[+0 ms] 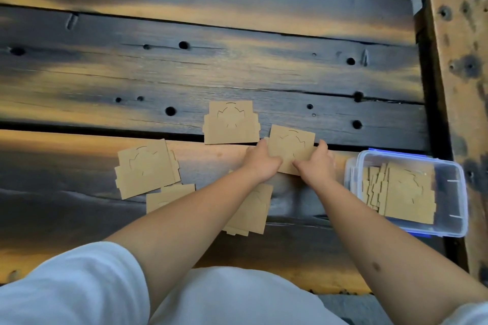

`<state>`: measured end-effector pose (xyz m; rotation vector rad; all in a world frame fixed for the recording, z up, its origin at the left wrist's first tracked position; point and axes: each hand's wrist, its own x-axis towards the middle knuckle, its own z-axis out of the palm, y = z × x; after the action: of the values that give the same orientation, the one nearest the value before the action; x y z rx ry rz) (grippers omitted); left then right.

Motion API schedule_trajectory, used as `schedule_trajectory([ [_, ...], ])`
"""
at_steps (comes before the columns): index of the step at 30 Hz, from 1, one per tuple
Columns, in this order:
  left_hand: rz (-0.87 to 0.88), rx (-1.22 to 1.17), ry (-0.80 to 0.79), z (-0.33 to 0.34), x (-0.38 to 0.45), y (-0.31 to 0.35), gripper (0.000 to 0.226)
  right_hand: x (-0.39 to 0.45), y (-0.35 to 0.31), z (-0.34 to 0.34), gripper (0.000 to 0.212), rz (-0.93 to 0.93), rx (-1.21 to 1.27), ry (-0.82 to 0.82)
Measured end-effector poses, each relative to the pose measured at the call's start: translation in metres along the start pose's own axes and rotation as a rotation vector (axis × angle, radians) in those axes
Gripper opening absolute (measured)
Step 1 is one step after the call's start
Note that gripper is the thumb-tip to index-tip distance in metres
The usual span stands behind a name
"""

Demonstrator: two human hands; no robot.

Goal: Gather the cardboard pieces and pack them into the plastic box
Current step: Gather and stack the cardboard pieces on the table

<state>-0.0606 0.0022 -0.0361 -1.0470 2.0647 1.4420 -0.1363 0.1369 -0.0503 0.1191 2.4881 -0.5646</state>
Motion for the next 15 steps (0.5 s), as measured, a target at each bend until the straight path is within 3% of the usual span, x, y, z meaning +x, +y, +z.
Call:
schedule_trajectory([
  [8, 0.021, 0.016, 0.166, -0.035, -0.004, -0.038, 0.02, -0.018, -0.021, 0.007, 0.068, -0.115, 0.005, -0.011],
  [15, -0.003, 0.123, 0.312, -0.083, 0.0, -0.064, 0.034, -0.028, -0.063, 0.031, 0.057, -0.276, 0.0, -0.038],
])
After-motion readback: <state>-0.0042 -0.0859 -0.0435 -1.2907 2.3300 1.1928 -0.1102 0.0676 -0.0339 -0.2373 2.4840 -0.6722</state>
